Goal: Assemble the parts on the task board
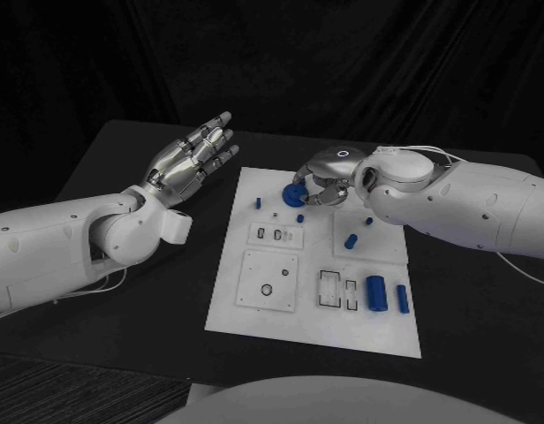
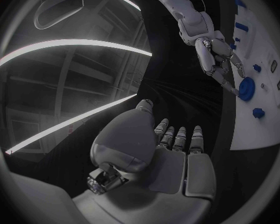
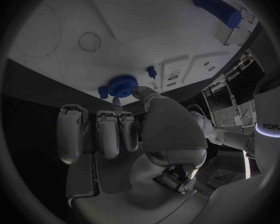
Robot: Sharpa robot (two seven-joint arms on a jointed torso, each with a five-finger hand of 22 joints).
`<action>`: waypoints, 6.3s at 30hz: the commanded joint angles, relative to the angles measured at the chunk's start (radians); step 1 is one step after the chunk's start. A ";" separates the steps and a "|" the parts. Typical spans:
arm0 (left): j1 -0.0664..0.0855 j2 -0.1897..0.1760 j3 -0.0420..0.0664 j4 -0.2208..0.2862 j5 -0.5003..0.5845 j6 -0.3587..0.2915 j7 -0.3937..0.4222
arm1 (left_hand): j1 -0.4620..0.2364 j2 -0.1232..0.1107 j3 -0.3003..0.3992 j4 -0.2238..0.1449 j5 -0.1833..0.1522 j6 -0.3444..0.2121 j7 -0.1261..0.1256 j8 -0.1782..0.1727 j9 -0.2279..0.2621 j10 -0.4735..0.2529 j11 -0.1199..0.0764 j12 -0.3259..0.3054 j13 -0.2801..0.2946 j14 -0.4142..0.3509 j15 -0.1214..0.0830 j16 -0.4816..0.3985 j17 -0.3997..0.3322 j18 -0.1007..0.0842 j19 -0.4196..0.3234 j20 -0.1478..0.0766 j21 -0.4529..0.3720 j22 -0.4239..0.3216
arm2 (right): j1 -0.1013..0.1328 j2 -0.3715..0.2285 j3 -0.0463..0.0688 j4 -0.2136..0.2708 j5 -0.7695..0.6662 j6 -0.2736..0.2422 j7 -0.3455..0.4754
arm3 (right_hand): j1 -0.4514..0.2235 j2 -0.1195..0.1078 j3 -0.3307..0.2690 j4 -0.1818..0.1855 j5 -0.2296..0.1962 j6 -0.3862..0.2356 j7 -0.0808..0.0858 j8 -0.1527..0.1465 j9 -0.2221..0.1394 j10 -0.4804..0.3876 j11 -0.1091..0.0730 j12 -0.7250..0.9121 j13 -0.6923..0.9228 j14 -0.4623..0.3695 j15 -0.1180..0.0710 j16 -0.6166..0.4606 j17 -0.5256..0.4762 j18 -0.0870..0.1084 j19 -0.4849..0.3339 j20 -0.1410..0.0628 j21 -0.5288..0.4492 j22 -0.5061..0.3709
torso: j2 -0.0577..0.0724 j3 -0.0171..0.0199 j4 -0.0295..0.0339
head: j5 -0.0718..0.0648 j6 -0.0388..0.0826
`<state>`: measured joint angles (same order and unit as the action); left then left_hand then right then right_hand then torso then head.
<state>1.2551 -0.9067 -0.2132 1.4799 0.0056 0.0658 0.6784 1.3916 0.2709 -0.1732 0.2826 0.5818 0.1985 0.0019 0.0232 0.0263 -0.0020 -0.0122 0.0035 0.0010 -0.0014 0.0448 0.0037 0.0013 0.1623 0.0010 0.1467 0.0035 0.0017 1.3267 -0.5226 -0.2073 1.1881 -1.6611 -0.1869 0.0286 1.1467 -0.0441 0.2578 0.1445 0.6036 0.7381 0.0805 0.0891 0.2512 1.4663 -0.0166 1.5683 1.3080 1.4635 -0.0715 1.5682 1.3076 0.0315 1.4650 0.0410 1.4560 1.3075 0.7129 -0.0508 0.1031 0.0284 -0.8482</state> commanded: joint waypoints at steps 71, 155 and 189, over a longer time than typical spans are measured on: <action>-0.004 -0.003 0.001 -0.013 -0.001 0.019 0.033 | 0.009 0.001 0.007 -0.001 0.007 -0.001 0.005 0.004 0.001 0.002 0.018 -0.004 -0.001 0.001 0.009 -0.004 -0.001 0.010 -0.001 0.009 -0.003 -0.002 | -0.027 -0.501 -0.001 0.216 0.024 -0.273 -0.009 | 0.084 -0.116 -0.145 0.149 -0.455 0.031 -0.018 0.019 0.040 0.105 -0.011 0.003 0.263 0.107 -0.016 0.003 0.263 -0.011 0.066 -0.016 0.037 0.235 | -0.001 0.0007 -0.0021 | -0.013 0.014; -0.005 -0.007 0.001 -0.017 -0.001 0.033 0.020 | 0.010 0.000 0.008 -0.001 0.006 -0.001 0.005 0.004 0.001 0.002 0.018 -0.004 -0.001 0.001 0.010 -0.004 -0.001 0.010 -0.001 0.010 -0.003 -0.002 | -0.085 -0.410 -0.001 0.130 0.025 -0.210 -0.031 | 0.192 -0.093 -0.132 0.131 -0.300 0.106 -0.012 0.180 0.115 0.105 -0.006 0.003 0.263 0.105 -0.013 -0.007 0.252 -0.003 0.051 -0.013 0.002 0.225 | -0.001 0.0000 -0.0010 | -0.013 -0.004; -0.005 -0.010 0.001 -0.019 -0.001 0.039 0.009 | 0.011 0.001 0.009 -0.001 0.008 -0.002 0.005 0.004 0.001 0.002 0.018 -0.004 -0.001 0.001 0.012 -0.004 -0.001 0.010 -0.001 0.012 -0.003 -0.002 | -0.083 -0.417 -0.001 0.158 0.021 -0.317 -0.015 | 0.222 -0.028 -0.099 0.087 -0.143 0.137 -0.040 0.328 0.201 0.105 -0.029 0.003 0.263 0.105 -0.034 -0.006 0.253 -0.002 0.050 -0.032 -0.002 0.224 | -0.001 0.0001 -0.0011 | -0.009 -0.016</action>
<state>1.2507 -0.9170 -0.2136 1.4589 0.0053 0.0931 0.6765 1.3916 0.2709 -0.1705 0.2799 0.5858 0.1985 0.0019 0.0232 0.0263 0.0016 -0.0019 0.0035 0.0014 -0.0015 0.0520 0.0037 0.0011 0.1622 0.0010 0.1537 0.0035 0.0013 1.2432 -0.9343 -0.2088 1.3322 -1.6361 -0.4364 0.0183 1.3647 -0.0820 0.1589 0.2357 0.4565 0.8668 0.0419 0.4135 0.4437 1.4680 -0.0401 1.5683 1.3079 1.4688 -0.0983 1.5646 1.3073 0.0315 1.4668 0.0141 1.4579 1.3074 0.7121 -0.0507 0.1019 0.0182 -0.8636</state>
